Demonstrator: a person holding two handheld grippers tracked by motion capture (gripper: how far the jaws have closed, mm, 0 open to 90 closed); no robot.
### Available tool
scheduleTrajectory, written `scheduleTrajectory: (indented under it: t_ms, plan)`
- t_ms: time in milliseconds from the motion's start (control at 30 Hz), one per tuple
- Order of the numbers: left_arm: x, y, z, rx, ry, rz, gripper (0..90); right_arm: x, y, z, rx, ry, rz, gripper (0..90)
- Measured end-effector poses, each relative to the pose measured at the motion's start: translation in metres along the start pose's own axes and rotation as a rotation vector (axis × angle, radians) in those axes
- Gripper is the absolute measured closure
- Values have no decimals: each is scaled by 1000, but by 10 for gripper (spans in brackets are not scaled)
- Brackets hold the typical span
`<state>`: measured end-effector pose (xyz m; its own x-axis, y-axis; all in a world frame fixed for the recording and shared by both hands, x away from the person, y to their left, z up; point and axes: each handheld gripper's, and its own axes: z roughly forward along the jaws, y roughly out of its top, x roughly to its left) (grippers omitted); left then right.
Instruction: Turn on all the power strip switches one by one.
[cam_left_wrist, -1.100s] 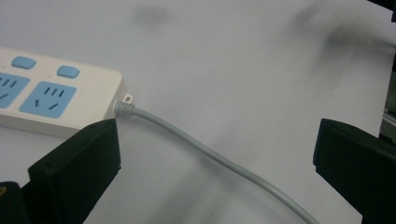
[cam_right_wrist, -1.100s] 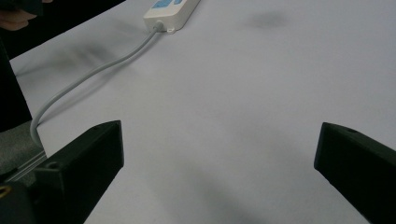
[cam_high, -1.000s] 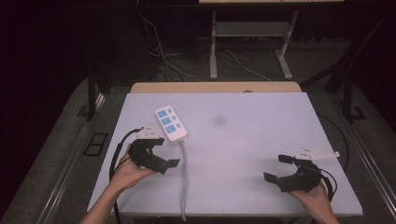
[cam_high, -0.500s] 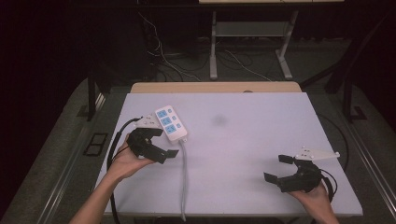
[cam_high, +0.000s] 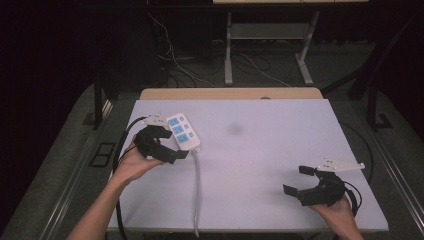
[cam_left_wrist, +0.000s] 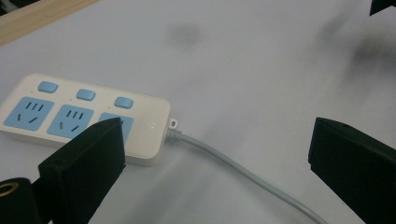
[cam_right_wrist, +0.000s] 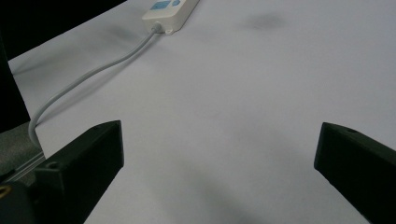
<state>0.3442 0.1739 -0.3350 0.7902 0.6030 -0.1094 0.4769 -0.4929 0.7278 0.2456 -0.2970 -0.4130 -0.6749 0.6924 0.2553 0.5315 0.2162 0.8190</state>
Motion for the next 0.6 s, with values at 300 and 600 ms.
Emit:
scheduleTrajectory:
  t_ms: [300,600]
  plan:
    - [7,10,8,37,4,7,49,-1,0,-1,-1,1,0,13]
    - [17,19,17,58,14,6,92,-2,0,-2,-2,-1,2,12]
